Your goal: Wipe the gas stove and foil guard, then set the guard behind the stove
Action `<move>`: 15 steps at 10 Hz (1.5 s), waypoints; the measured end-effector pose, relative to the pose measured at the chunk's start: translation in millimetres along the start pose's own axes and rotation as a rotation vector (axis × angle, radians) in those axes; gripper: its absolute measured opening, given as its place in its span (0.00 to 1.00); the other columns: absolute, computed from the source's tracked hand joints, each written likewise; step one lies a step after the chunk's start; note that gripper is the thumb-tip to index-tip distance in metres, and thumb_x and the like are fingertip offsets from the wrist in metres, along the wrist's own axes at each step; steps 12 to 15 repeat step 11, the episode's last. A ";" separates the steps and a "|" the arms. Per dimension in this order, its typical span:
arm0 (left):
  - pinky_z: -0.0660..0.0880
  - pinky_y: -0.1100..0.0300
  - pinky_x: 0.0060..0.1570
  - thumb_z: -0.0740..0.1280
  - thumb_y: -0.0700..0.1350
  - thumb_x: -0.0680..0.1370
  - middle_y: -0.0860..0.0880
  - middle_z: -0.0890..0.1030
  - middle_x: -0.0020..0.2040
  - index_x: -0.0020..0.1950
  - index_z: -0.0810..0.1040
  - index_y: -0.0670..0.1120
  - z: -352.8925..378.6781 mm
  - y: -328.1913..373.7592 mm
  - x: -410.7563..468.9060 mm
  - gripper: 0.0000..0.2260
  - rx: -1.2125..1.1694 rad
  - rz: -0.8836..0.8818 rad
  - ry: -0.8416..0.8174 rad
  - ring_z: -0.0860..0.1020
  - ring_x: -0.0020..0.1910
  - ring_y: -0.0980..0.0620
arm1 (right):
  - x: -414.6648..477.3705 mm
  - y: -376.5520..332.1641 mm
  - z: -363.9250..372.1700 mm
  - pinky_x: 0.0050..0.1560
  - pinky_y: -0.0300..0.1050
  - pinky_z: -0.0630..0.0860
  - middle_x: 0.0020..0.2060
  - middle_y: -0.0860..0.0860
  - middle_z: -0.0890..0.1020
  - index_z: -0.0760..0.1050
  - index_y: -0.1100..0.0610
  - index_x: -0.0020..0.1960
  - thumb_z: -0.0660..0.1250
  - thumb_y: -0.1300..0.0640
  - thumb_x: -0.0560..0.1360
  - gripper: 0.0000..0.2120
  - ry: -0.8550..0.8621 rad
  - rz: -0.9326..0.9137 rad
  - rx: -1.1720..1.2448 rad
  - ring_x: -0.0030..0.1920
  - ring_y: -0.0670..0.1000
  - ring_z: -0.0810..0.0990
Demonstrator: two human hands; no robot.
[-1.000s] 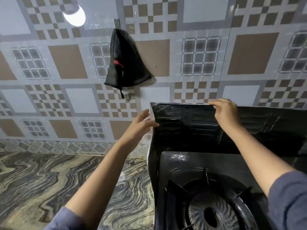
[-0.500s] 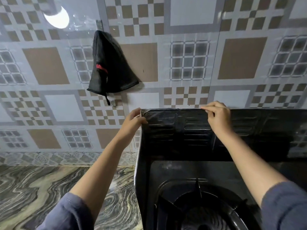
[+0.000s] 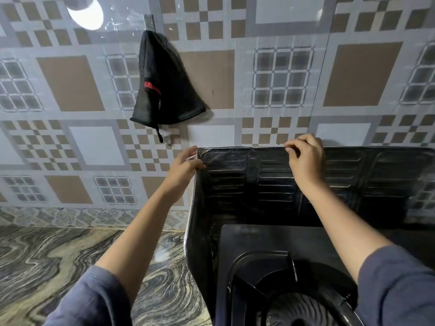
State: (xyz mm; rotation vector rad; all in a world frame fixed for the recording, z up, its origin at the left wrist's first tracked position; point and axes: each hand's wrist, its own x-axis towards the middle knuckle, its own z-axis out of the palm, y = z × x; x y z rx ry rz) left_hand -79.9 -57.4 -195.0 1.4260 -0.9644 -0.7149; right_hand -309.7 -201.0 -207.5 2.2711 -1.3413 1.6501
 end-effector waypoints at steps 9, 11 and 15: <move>0.65 0.59 0.62 0.65 0.45 0.76 0.43 0.69 0.70 0.71 0.65 0.44 6.3 2.1 -1.2 0.23 0.127 0.044 0.041 0.67 0.69 0.48 | -2.8 -13.7 -20.7 0.46 0.44 0.71 0.47 0.59 0.81 0.80 0.64 0.51 0.64 0.64 0.75 0.08 -0.085 0.038 -0.032 0.50 0.58 0.77; 0.63 0.55 0.67 0.63 0.49 0.78 0.45 0.62 0.74 0.73 0.61 0.47 1.0 19.8 -19.8 0.25 0.306 0.090 0.015 0.62 0.73 0.47 | 2.6 -31.8 -32.4 0.59 0.53 0.74 0.58 0.57 0.79 0.76 0.60 0.61 0.61 0.60 0.76 0.15 -0.244 0.074 -0.071 0.58 0.58 0.75; 0.63 0.55 0.67 0.63 0.49 0.78 0.45 0.62 0.74 0.73 0.61 0.47 1.0 19.8 -19.8 0.25 0.306 0.090 0.015 0.62 0.73 0.47 | 2.6 -31.8 -32.4 0.59 0.53 0.74 0.58 0.57 0.79 0.76 0.60 0.61 0.61 0.60 0.76 0.15 -0.244 0.074 -0.071 0.58 0.58 0.75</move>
